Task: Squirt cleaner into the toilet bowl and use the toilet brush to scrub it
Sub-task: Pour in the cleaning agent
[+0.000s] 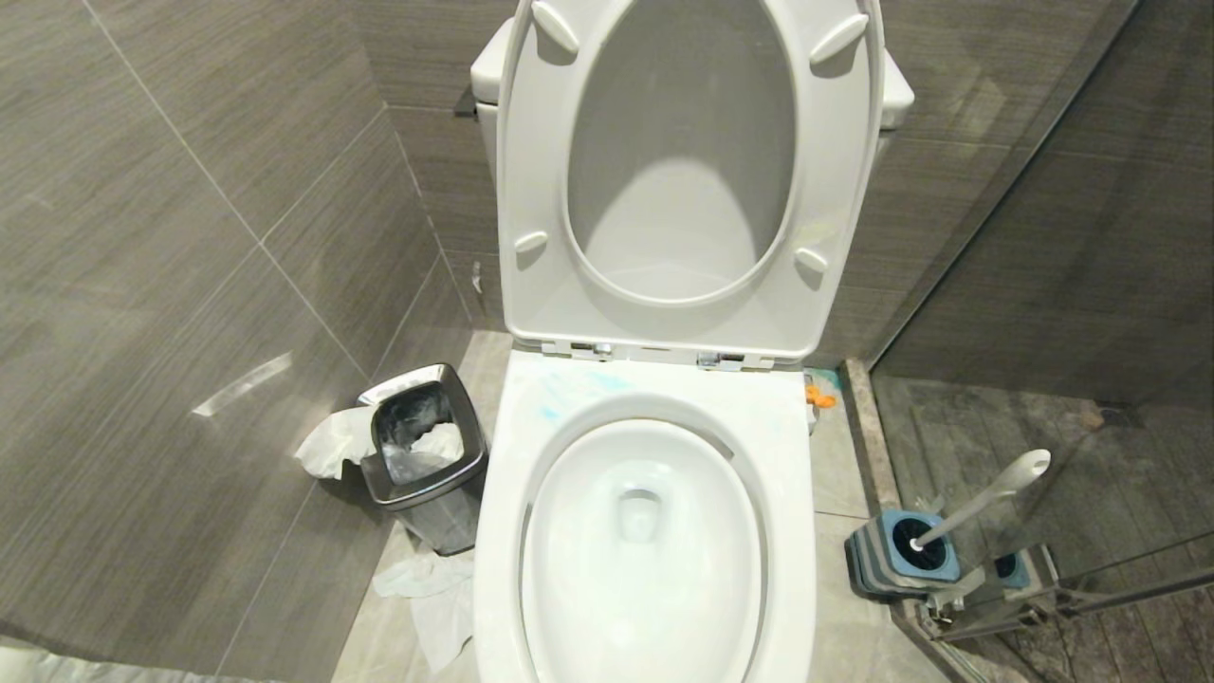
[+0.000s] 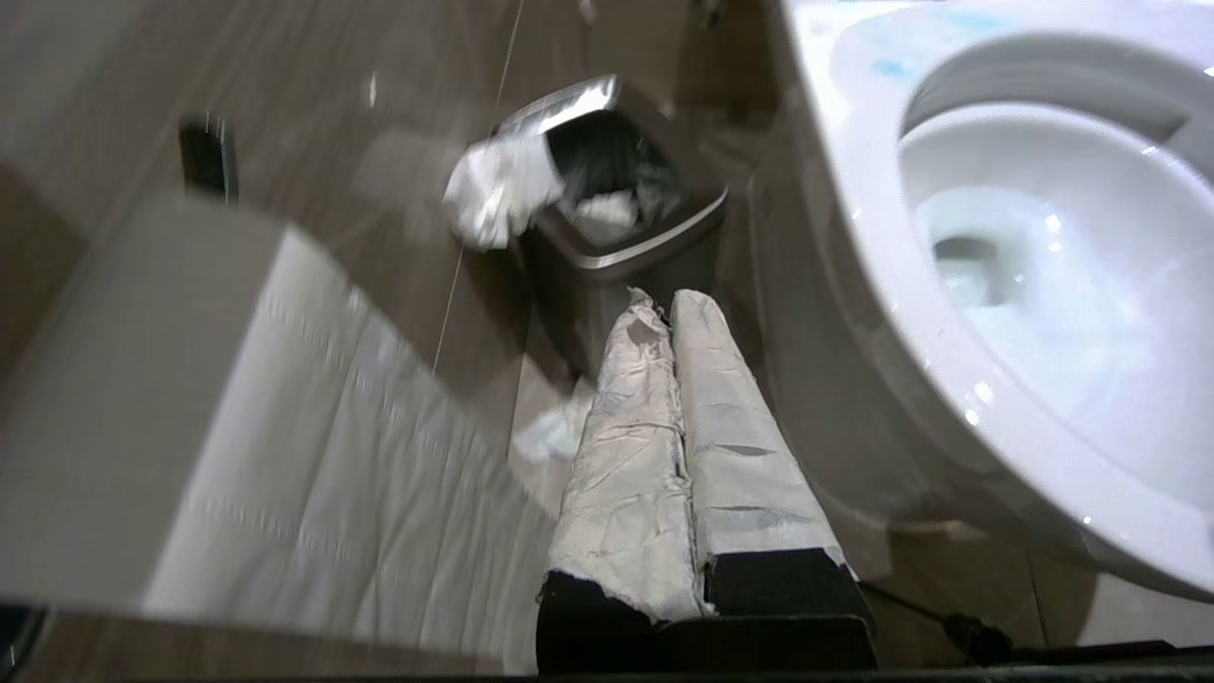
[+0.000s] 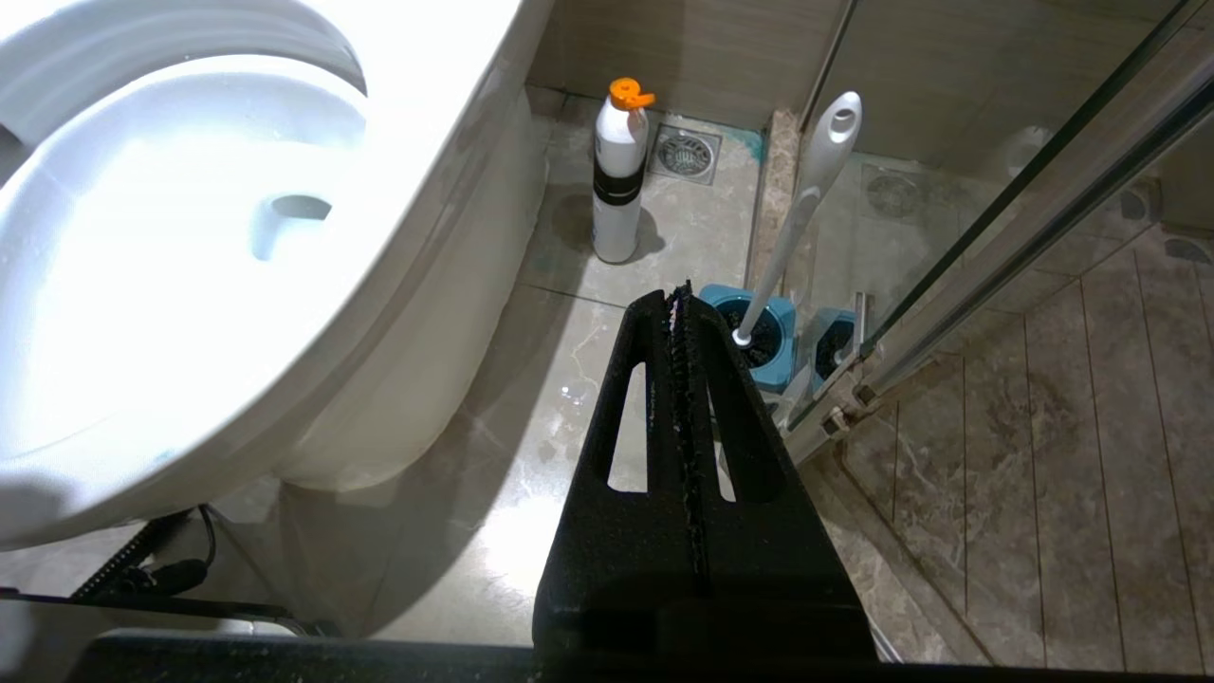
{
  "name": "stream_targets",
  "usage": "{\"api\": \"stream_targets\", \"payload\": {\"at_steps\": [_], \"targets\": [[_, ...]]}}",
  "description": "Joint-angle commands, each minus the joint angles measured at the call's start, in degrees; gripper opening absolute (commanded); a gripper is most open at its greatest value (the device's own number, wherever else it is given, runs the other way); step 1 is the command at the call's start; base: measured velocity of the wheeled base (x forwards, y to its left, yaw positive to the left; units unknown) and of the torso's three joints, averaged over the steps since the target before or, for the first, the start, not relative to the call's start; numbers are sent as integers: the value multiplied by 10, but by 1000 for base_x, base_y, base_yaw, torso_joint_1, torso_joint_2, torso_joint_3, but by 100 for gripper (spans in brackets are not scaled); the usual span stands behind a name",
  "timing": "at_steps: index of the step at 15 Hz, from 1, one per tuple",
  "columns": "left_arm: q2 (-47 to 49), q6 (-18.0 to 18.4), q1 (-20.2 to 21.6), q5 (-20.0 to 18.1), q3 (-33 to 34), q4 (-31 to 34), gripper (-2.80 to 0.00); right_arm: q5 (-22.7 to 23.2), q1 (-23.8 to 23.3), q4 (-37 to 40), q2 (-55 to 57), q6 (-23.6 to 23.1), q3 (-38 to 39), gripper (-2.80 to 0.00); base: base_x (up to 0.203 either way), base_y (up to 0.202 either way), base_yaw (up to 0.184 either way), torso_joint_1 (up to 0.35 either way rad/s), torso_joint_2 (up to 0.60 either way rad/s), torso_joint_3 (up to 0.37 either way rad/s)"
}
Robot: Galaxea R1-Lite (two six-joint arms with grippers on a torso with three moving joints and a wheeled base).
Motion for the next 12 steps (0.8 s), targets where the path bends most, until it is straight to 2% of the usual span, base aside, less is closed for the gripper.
{"api": "stream_targets", "payload": {"at_steps": [1, 12], "targets": [[1, -28, 0, 23, -7, 41, -280, 0, 0, 0, 0, 0, 0, -280, 0, 0, 0, 0, 0, 0], [1, -26, 0, 23, -7, 40, -280, 0, 0, 1, 0, 0, 0, -280, 0, 0, 0, 0, 0, 0]]}}
